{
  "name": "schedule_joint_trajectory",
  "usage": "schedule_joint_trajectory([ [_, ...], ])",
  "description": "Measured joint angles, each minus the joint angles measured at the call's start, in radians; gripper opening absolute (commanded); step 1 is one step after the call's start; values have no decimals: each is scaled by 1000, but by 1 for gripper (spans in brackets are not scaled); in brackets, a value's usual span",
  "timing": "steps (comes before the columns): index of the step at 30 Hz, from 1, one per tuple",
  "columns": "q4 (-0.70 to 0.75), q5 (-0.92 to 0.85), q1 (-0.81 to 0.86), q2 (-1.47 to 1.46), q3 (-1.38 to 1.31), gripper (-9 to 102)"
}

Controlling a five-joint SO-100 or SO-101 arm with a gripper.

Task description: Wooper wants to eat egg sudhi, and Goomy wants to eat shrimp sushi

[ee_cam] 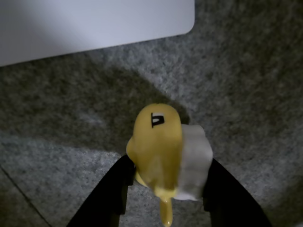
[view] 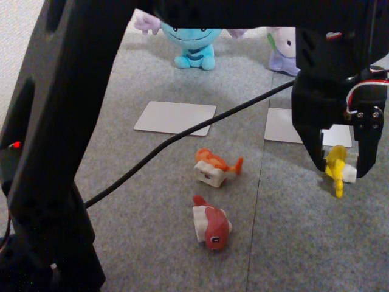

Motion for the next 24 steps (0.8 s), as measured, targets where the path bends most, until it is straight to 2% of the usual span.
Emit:
schedule_joint_trajectory([
  [1,-17,18,0,9,14,42],
  [2,-106,112,-3,75,106,42],
  [4,-235,374,-103,302,368,42],
  [5,-262,505,-209,445,512,42],
  [6,-293,558,-353,597,661,42],
  [8,-302,614,-626,931,1008,42],
  [9,-304,627,-675,1069,1126,42],
  [12,-311,655,-670,1511,1239,42],
  [13,-311,644,-695,1580,1244,42],
  [24,-318,655,-692,1683,1270,42],
])
